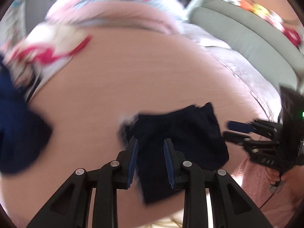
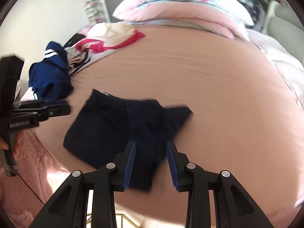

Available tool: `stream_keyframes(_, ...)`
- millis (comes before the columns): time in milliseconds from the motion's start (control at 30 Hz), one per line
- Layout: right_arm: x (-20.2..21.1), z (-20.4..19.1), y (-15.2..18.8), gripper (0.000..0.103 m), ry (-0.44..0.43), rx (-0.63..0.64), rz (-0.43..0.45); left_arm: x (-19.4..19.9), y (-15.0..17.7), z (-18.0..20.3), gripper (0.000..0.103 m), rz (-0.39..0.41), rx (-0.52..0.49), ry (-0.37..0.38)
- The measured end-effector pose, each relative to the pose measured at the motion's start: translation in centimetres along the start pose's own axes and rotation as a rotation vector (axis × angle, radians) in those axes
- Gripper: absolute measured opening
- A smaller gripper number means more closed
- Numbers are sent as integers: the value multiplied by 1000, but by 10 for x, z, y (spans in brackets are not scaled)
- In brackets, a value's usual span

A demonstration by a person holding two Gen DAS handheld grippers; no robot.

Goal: Fold clothes
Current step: 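Press the folded shorts flat and open both grippers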

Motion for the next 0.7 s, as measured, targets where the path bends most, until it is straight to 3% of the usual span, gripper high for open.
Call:
stream_keyframes(100,-29,-17,-18,31,-36,64,-15,-25,5,16,21,-29,-75,-29)
stream_keyframes(267,-73,-10,-22,26,-10,64,-68,-47,7,-5,19,-67,-44,-60)
stream_keyframes(467,-42,27,-4,29,17,-65,0,-18,15,-37,19,-2,161,-46)
stream_keyframes(567,-24,26,1,29,3,-154,26,-12,20,-22,19,-4,163,5)
stream_keyframes(633,-24,3,-2,29,-43,-156,39,-8,23,-12,19,-6,157,37)
stream_keyframes(700,-27,-19,5,29,-67,-85,14,-11,28,7,19,-19,86,52)
Point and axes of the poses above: each gripper's, at about its wrist camera, not at the fingertips, and x roughly against the way its jaws point, z to its right, y to its underside, the point moved 10 cm from there along -x, roughly the way its jaws point, and after that the axes turned 5 degrees about x, right-handed, at the moved point
